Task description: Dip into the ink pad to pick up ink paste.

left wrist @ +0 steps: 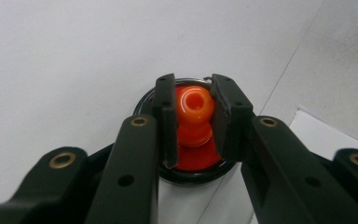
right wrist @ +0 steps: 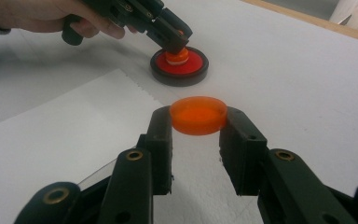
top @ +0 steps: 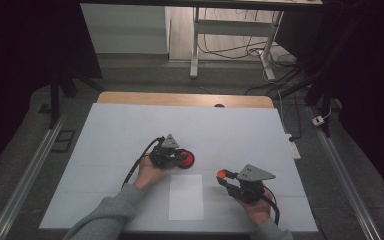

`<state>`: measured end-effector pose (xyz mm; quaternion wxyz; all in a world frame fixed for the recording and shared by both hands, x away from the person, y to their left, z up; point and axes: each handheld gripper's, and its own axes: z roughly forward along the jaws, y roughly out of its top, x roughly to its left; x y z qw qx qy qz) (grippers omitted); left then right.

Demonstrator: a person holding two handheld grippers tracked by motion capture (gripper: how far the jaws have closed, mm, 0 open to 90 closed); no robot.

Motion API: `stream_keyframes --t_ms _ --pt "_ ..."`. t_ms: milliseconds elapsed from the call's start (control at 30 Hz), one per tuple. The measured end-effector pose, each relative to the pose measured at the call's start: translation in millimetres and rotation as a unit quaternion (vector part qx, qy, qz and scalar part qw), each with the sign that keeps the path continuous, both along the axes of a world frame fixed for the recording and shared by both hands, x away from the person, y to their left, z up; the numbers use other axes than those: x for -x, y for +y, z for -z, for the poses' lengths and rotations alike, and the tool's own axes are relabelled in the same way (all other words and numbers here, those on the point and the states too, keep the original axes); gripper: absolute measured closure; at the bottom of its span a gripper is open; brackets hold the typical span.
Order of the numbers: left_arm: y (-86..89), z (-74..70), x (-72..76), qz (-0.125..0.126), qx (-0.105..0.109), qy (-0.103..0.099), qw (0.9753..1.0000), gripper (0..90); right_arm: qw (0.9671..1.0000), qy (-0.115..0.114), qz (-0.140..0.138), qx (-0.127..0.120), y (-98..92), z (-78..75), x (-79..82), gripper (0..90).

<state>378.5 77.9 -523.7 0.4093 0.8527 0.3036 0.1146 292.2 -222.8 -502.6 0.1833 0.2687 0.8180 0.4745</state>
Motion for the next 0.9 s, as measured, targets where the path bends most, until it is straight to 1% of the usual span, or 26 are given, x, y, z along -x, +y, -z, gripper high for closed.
stream_keyframes --t_ms 100,200,267,300,367,400,500,600,633,700,833,900 --pt "-0.8 -0.7 0.3 -0.001 -0.004 -0.001 1.0 72.7 1.0 0.0 -0.001 -0.002 -0.1 0.2 -0.3 64.7" --pt "-0.6 -1.7 -1.3 0.002 -0.001 0.002 1.0 72.5 1.0 -0.001 -0.001 -0.002 0.5 0.0 0.0 64.7" --pt "-1.4 -2.7 -0.9 0.0 -0.004 -0.001 1.0 72.4 1.0 -0.001 0.0 0.0 -0.2 -0.2 -0.3 64.7" --pt "-1.7 -3.8 -0.4 0.0 -0.002 -0.005 1.0 72.4 1.0 -0.001 -0.001 -0.003 -0.5 0.0 -0.8 64.7" --pt "-0.8 -8.7 -0.2 -0.001 0.012 -0.005 0.9999 72.3 1.0 -0.002 0.001 -0.005 -1.1 0.1 -1.3 64.7" --pt "0.1 -12.3 0.1 -0.001 0.017 -0.007 0.9998 72.3 1.0 -0.002 0.001 -0.002 -1.7 -0.4 -1.3 64.7" --pt "3.3 -21.3 1.8 0.003 0.036 -0.006 0.9993 72.3 1.0 0.0 0.002 -0.004 -2.2 -0.4 -1.1 64.7" --pt "5.7 -26.2 3.5 0.004 0.049 -0.005 0.9988 72.3 1.0 -0.001 0.002 -0.003 -1.9 -0.6 -1.0 64.7" --pt "6.6 -27.4 3.6 0.005 0.054 -0.004 0.9985 72.3 1.0 -0.003 0.004 0.001 -1.8 -0.9 -0.8 64.6" --pt "8.0 -29.4 3.9 0.008 0.061 0.0 0.9981 72.2 1.0 -0.002 0.001 -0.003 -1.6 -0.7 -0.8 64.7" --pt "12.1 -34.3 3.9 0.01 0.068 0.006 0.9976 72.2 1.0 0.0 0.002 -0.003 -2.5 -0.9 -1.3 64.7" --pt "14.3 -37.5 4.7 0.011 0.072 0.006 0.9973 72.2 1.0 0.001 0.003 -0.003 -2.9 -0.9 -1.3 64.6"
